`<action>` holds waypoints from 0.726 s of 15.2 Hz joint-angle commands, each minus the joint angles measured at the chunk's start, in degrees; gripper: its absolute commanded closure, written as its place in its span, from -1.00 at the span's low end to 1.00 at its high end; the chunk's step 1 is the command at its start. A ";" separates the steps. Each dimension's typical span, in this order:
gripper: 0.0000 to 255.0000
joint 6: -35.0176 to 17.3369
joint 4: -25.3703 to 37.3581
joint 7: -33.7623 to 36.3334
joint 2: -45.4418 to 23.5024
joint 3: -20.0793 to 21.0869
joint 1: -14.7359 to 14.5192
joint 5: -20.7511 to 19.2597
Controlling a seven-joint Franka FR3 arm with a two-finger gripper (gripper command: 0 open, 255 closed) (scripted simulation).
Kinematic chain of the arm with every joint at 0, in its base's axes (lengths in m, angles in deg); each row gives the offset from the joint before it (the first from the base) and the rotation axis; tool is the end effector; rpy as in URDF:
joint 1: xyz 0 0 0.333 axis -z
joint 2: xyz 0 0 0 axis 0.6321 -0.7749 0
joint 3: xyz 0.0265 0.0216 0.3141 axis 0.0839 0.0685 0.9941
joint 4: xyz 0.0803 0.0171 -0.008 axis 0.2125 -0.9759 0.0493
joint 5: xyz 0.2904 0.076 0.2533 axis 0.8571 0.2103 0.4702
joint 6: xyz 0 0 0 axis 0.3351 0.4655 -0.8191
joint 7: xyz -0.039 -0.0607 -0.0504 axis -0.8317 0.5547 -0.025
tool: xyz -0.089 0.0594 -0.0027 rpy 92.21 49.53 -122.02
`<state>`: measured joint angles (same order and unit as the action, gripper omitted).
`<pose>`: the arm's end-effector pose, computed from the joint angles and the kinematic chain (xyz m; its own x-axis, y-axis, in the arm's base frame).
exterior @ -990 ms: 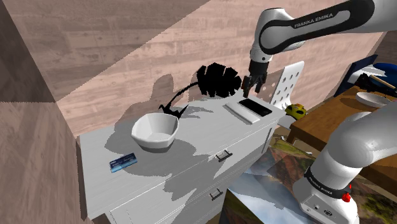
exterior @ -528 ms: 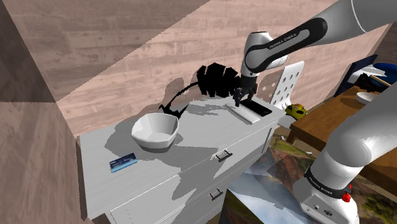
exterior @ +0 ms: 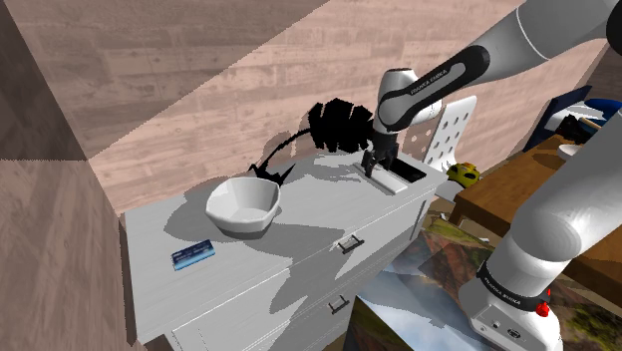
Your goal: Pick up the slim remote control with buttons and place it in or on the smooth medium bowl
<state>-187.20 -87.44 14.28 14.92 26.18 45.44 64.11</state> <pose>0.4468 -0.0559 0.3362 0.9941 -0.1084 -0.0083 -0.1083 -0.9941 0.0080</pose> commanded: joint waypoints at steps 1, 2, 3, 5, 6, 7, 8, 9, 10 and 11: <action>-1.00 -1.48 -0.51 0.10 -0.94 0.05 -0.04 0.01; -1.00 -1.48 -0.51 0.10 -0.93 0.05 -0.04 0.01; -1.00 -1.48 -0.51 0.10 -0.94 0.05 -0.04 0.01; -1.00 -1.48 -0.51 0.10 -0.94 0.05 -0.04 0.01; -1.00 -1.48 -0.51 0.10 -0.94 0.05 -0.04 0.01; -1.00 -1.48 -0.51 0.10 -0.94 0.05 -0.04 0.01; -1.00 -1.48 -0.51 0.10 -0.94 0.05 -0.04 0.01; 1.00 -1.48 -0.51 0.09 -0.94 0.05 -0.04 0.01; 1.00 -1.48 -0.51 0.09 -0.94 0.05 -0.04 0.01; 1.00 -1.48 -0.51 0.09 -0.93 0.05 -0.04 0.01</action>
<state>-188.67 -87.95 14.37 13.99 26.23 45.40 64.12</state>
